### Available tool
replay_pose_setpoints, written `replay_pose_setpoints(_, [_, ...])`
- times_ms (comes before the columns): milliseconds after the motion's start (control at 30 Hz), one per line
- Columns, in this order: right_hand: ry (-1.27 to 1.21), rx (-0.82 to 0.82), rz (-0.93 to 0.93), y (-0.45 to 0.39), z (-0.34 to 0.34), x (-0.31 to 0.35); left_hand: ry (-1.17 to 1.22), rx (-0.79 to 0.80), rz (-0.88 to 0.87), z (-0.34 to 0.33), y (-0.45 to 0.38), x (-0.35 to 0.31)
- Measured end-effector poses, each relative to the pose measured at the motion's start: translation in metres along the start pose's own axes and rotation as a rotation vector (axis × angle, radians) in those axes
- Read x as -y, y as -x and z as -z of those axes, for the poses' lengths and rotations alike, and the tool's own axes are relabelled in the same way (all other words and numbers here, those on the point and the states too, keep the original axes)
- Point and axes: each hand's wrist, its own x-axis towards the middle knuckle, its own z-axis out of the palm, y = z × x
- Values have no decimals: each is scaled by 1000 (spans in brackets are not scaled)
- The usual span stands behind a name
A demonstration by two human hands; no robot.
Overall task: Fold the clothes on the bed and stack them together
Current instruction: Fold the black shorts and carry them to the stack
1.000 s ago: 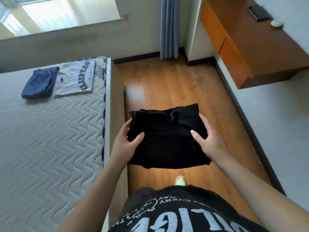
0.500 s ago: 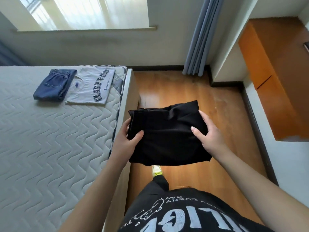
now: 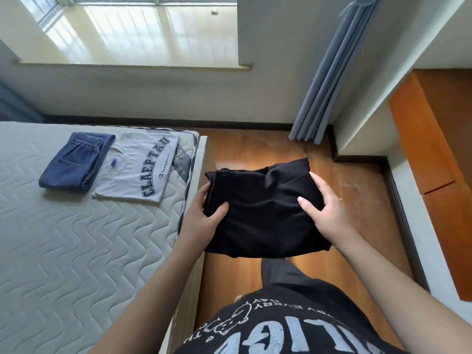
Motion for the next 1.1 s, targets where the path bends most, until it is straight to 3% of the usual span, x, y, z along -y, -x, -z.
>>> replay_pose_setpoints(267, [17, 35, 35, -154, 32, 7, -5, 7, 23, -42, -133, -53])
replay_pose_setpoints(500, [68, 128, 75, -276, 45, 36, 34, -92, 28, -54, -216, -96])
replay_pose_setpoints(733, [57, 221, 93, -374, 9, 64, 90, -237, 109, -30, -293, -98])
replay_pose_setpoints(1100, [85, 326, 160, -532, -66, 139, 86, -300, 91, 40, -436, -107])
